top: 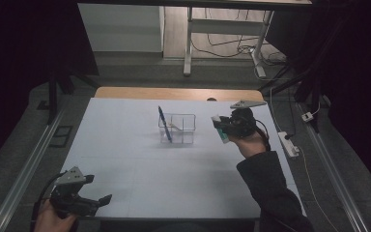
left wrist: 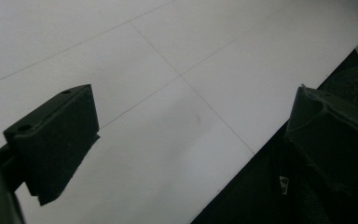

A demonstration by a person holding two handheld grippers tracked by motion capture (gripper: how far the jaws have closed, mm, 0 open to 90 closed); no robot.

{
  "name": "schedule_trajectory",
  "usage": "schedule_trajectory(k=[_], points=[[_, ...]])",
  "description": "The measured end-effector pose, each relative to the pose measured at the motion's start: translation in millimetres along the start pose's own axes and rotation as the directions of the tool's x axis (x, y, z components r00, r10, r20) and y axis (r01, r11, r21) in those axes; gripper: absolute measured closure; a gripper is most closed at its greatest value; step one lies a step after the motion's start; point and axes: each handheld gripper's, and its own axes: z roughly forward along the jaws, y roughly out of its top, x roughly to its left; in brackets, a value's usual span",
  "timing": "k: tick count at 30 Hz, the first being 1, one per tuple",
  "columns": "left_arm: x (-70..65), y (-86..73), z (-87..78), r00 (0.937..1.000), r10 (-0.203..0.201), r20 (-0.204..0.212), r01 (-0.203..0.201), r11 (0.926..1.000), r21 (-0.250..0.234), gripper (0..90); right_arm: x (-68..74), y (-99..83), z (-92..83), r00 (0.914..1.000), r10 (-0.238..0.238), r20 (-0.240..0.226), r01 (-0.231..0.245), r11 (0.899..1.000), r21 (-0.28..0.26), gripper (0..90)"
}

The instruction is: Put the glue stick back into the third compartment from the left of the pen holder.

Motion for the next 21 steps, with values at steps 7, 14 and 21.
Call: schedule_trajectory(k=[7, 14, 21], points=[[0.3, -0.2, -0.2, 1.0000, 0.000, 0.000, 0.000, 1.0000, 0.001, 2.5, 10.1, 10.7, 14.8, 0.9996, -0.020, -0.021, 0.019, 1.000, -0.017, 65.4], [-0.2, -0.2, 0.0, 1.0000, 0.001, -0.001, -0.001, 1.0000, 0.001, 2.6, 20.3, 20.0, 27.5, 0.9984, -0.040, -0.039, 0.039, 0.999, -0.033, 65.4], [0.1, -0.4, -0.1, 1.0000, 0.000, -0.001, 0.000, 1.0000, 0.001, 2.6, 27.0, 25.9, 42.3, 0.9969, -0.058, -0.053, 0.056, 0.998, -0.041, 65.3]])
